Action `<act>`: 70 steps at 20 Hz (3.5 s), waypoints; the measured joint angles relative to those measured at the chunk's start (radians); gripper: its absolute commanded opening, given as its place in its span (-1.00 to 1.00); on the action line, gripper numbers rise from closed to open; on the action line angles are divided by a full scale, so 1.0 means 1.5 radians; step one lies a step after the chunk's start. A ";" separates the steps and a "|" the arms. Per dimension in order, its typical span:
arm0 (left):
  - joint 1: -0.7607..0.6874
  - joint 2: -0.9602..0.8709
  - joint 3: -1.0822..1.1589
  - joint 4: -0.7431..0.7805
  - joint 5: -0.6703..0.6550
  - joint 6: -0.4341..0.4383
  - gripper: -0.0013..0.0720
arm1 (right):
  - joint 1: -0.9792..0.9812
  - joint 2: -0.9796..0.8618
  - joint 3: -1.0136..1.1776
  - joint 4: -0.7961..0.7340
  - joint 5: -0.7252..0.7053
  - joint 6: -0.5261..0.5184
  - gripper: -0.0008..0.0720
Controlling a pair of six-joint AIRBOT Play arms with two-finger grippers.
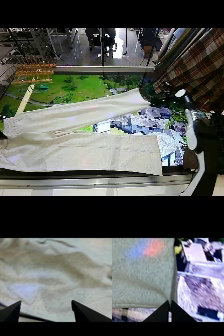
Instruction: Fold the clothes and pants, and hang the long-sleeved shirts on hangers.
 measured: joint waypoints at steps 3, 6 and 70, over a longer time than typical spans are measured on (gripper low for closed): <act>0.007 0.000 -0.008 0.094 0.009 -0.059 0.86 | -0.030 0.097 -0.122 -0.052 0.068 0.031 -0.21; 0.013 0.000 -0.038 0.129 0.027 -0.085 0.86 | -0.042 0.178 -0.235 -0.072 0.146 0.044 0.33; 0.119 -0.043 -0.046 -0.211 0.142 0.023 -0.88 | -0.218 0.675 -0.819 -0.027 0.216 -0.010 -0.90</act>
